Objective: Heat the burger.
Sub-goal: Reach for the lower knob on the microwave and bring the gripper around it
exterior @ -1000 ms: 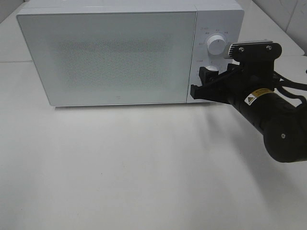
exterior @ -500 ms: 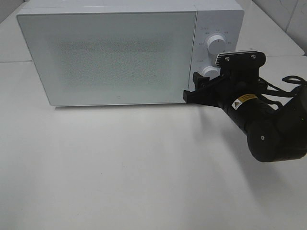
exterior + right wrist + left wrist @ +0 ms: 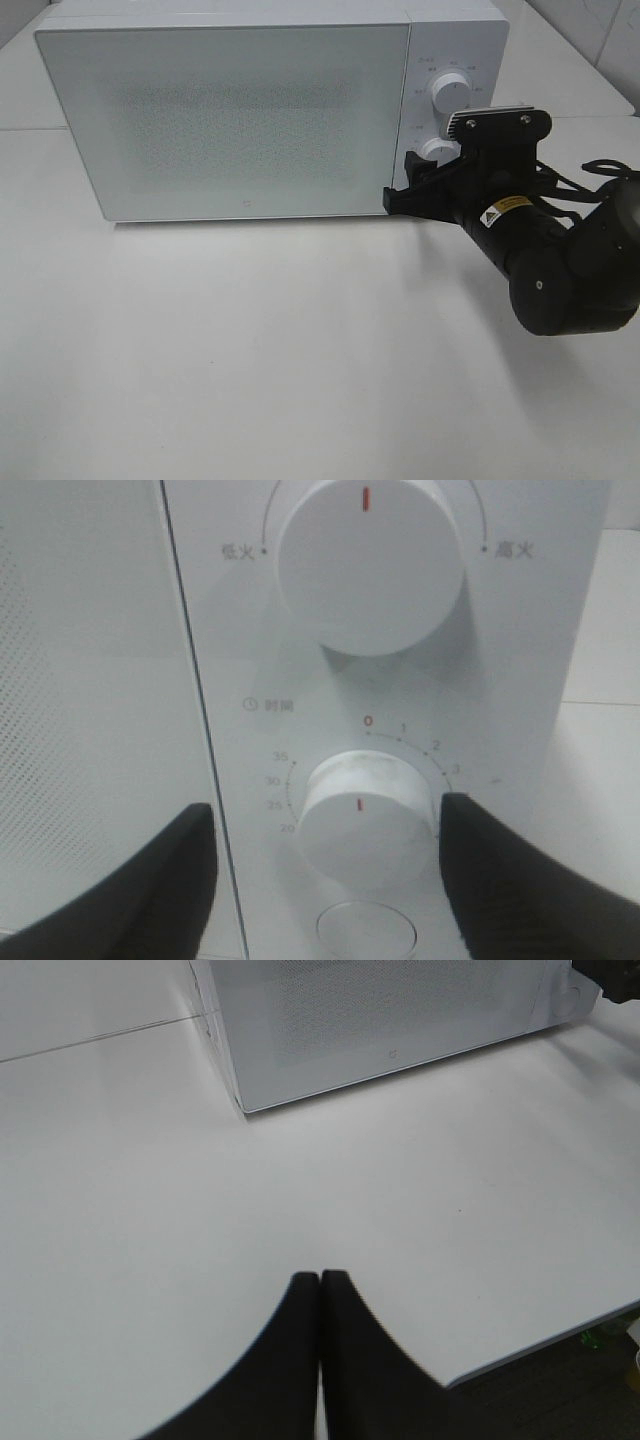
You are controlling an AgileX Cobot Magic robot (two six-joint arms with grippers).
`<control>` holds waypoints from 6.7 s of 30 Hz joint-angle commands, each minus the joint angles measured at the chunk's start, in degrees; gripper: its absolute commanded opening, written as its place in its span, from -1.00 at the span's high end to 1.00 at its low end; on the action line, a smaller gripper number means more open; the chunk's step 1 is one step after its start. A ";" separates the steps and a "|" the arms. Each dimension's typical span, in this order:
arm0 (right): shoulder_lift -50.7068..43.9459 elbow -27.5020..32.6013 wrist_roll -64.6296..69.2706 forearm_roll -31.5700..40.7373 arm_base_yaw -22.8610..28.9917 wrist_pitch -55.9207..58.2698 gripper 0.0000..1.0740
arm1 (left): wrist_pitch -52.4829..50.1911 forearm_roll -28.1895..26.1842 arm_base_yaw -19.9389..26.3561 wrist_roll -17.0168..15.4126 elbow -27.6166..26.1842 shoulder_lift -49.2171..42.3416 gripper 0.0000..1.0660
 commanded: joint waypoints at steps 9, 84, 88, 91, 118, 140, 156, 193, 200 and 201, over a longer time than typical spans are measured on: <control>1.83 -0.52 -0.52 1.26 -0.06 -5.90 -0.16 | -0.86 -0.23 0.17 0.00 0.11 -1.15 0.99; 2.06 -5.56 -6.47 1.03 -0.06 0.57 -0.09 | -0.86 -0.06 0.17 -0.11 0.11 -1.15 0.99; 2.06 -5.56 -6.47 1.03 -0.06 0.74 -0.09 | -0.86 -0.06 0.17 -0.11 0.11 -1.15 0.99; 2.06 -5.56 -6.47 1.03 -0.06 0.06 -0.09 | -0.86 -0.06 0.17 -0.11 0.11 -1.15 0.99; 1.38 -3.38 -5.84 0.63 -0.06 -2.41 -0.09 | -0.86 0.00 0.17 -0.17 0.11 -1.15 0.99; 1.38 -6.30 -6.30 1.26 -0.06 4.81 -0.07 | -0.86 0.00 0.17 -0.17 0.11 -1.15 0.99; 1.38 -6.30 -5.84 1.26 -0.06 4.93 1.00 | -0.86 0.00 0.17 -0.17 0.11 -1.15 0.99; 1.38 -6.30 90.07 0.63 -0.06 -6.19 1.00 | -0.86 0.00 0.17 -0.17 0.11 -1.15 0.99; 1.38 -6.30 91.62 0.57 -0.06 -8.02 1.00 | -0.86 0.00 0.17 -0.17 0.11 -1.15 0.99; 1.38 -6.30 91.44 0.63 -0.06 -8.02 0.97 | -0.86 0.00 0.17 -0.17 0.11 -1.15 0.99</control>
